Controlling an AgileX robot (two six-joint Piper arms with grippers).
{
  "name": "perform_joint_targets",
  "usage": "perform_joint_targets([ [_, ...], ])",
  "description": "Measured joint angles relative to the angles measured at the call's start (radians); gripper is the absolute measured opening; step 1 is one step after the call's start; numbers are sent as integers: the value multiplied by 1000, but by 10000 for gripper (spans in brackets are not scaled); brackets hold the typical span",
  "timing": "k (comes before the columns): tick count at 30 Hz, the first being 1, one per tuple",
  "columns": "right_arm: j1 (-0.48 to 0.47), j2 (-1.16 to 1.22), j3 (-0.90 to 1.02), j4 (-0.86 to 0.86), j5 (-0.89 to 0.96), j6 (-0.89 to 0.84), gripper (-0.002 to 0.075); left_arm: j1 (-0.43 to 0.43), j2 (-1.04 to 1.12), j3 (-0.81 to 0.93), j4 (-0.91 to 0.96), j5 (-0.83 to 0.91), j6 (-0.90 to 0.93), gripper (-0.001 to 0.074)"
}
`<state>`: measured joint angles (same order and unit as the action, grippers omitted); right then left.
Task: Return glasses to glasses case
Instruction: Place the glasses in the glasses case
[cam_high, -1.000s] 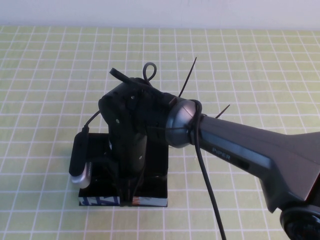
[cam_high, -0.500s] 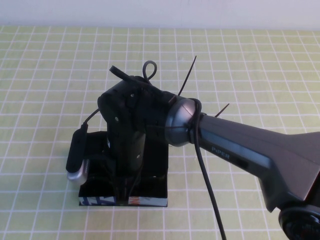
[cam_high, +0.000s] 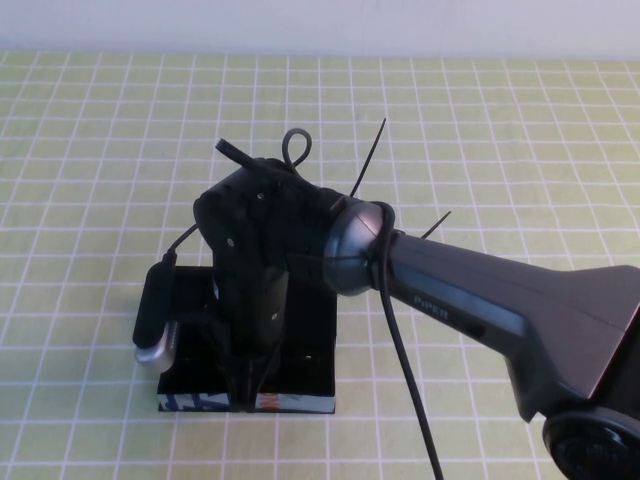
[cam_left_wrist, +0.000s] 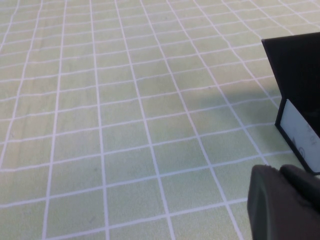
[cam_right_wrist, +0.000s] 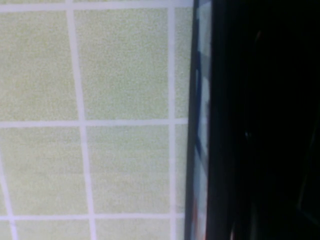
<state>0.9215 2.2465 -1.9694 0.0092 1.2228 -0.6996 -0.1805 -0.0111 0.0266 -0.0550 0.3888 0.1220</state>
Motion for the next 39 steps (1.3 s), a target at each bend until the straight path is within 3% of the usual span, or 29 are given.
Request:
perform_joint_targets([
  [12,-3,0,0,6,0,0,73,0,0,0,0,0,0,-4],
  [20,-5,-15,0,-9,0,0,316,0,0,0,0,0,0,-4],
  [30,-19,-89,-5,-66,1,12,353,0,0,0,0,0,0,-4],
  [34,-25,-130,-5,-106,3,93,300,0,0,0,0,0,0,-4],
  [39,-27,-171,-5,-155,4,168,63,0,0,0,0,0,0,-4],
])
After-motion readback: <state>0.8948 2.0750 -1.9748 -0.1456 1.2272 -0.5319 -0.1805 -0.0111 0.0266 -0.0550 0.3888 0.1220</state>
